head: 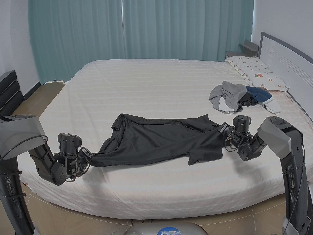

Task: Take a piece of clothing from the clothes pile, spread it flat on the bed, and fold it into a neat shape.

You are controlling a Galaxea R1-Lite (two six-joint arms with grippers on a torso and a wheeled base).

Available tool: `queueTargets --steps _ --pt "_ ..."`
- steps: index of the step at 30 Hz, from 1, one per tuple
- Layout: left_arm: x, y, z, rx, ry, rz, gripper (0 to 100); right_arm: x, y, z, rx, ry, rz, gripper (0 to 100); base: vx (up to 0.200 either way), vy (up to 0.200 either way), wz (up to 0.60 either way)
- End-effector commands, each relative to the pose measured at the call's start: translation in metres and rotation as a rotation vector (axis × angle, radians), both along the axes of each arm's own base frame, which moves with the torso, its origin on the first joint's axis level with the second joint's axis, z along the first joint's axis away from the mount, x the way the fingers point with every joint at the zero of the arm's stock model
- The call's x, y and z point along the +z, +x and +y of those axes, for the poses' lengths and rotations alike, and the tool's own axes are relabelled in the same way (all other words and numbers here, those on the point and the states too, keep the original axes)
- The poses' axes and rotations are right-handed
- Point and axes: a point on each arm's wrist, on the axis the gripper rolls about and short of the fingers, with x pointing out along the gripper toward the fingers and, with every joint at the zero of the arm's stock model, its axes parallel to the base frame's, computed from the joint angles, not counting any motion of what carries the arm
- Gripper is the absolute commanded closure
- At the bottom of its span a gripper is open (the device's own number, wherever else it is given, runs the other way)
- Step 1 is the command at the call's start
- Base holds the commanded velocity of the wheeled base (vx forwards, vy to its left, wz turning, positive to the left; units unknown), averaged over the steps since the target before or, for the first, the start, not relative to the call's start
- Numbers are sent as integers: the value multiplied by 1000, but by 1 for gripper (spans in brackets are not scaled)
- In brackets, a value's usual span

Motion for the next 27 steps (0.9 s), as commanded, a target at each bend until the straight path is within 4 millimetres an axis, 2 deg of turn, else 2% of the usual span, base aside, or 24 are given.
queueTargets --steps 1,4,7,13,14,19,22,27 --pt "-4 2 0 0 0 8 100 -22 5 5 -6 -6 9 100 0 0 0" --pt "-5 2 0 1 1 9 100 -25 8 7 -12 -5 -2 100 0 0 0" --pt "-5 2 0 0 1 9 100 -19 14 8 -19 5 -48 100 0 0 0" --pt "-7 2 0 1 2 15 100 -29 14 8 -15 3 -51 100 0 0 0" --pt "-7 2 0 1 2 17 100 -29 14 8 -13 1 -48 0 0 0 0" --pt "-8 2 0 1 3 20 100 -17 7 0 -7 -7 -23 0 0 0 0" --pt "-8 2 0 1 3 20 100 9 -18 -19 80 12 53 0 0 0 0" --pt "-7 1 0 1 2 17 100 30 -48 -32 140 38 100 0 0 0 0"
